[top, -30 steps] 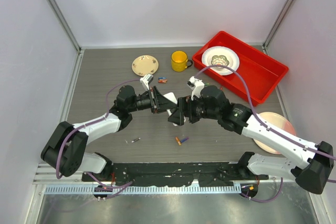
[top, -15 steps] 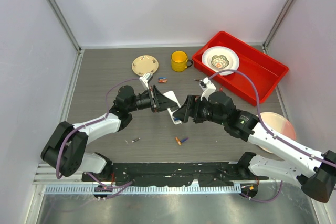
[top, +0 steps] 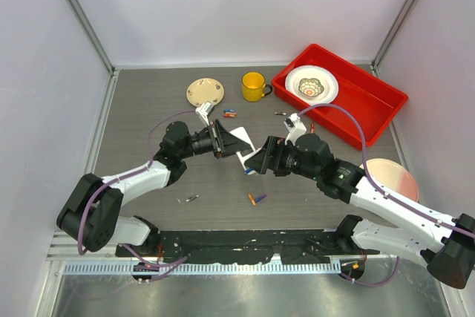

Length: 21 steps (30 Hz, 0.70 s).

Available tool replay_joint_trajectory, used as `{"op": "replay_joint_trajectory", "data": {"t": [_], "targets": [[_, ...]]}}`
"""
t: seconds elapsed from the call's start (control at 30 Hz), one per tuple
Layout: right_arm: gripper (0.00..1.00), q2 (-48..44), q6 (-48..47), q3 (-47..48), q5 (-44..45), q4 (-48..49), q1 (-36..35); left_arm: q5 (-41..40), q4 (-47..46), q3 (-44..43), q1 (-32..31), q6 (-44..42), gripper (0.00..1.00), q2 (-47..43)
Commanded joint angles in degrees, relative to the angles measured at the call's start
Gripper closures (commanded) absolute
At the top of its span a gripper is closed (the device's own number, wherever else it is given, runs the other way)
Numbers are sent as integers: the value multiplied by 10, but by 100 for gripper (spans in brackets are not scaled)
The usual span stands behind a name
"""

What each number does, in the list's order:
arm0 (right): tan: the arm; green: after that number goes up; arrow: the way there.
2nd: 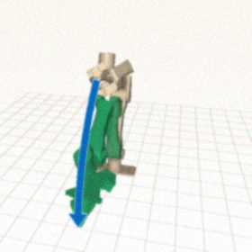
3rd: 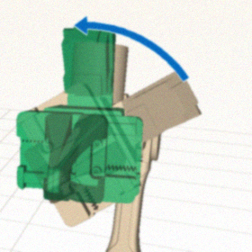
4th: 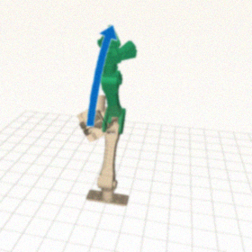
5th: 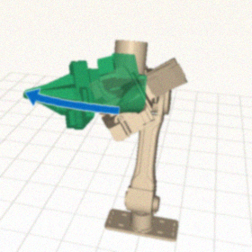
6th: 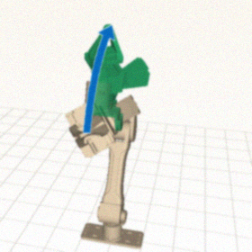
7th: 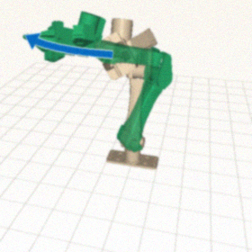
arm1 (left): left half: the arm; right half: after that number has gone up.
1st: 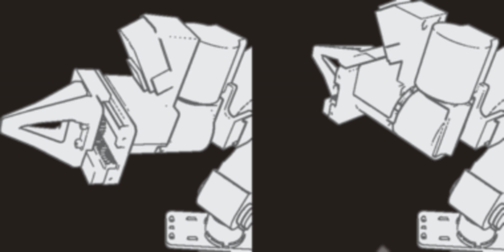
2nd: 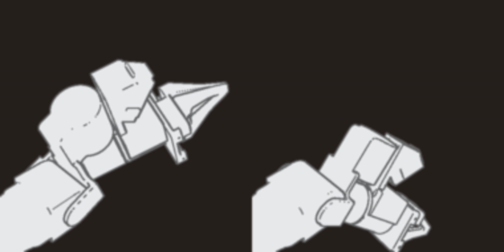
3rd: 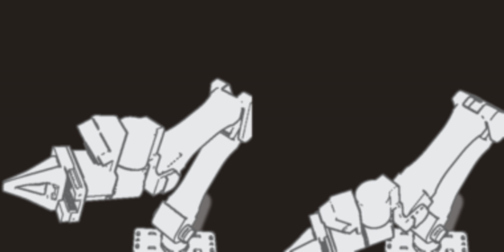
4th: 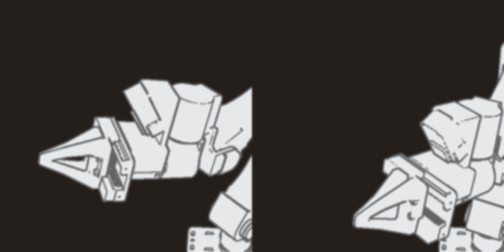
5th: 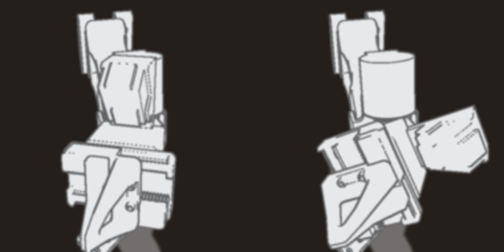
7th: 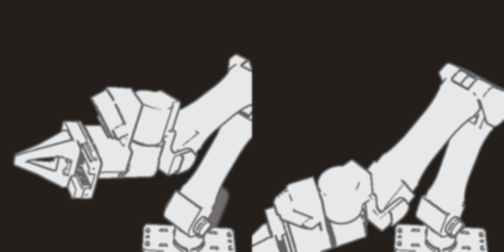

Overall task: Load the batteries into the remote control
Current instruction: Load the battery into the remote control.

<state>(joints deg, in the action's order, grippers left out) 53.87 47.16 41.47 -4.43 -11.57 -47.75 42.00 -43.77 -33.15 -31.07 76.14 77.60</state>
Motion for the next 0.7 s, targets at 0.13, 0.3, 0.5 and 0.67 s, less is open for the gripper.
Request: {"op": "replay_joint_trajectory", "data": {"t": [0.13,0.3,0.5,0.67], "targets": [[19,-16,13,-5,-4,33,5,-3,-46,1,-1,6,100,-18],[18,-18,17,-6,-2,35,7,-4,-46,2,-1,7,100,-16],[14,-19,22,4,-3,38,11,-8,-46,5,-2,17,100,-4],[12,-23,-34,25,11,0,11,3,-91,5,-2,60,100,21]]}}
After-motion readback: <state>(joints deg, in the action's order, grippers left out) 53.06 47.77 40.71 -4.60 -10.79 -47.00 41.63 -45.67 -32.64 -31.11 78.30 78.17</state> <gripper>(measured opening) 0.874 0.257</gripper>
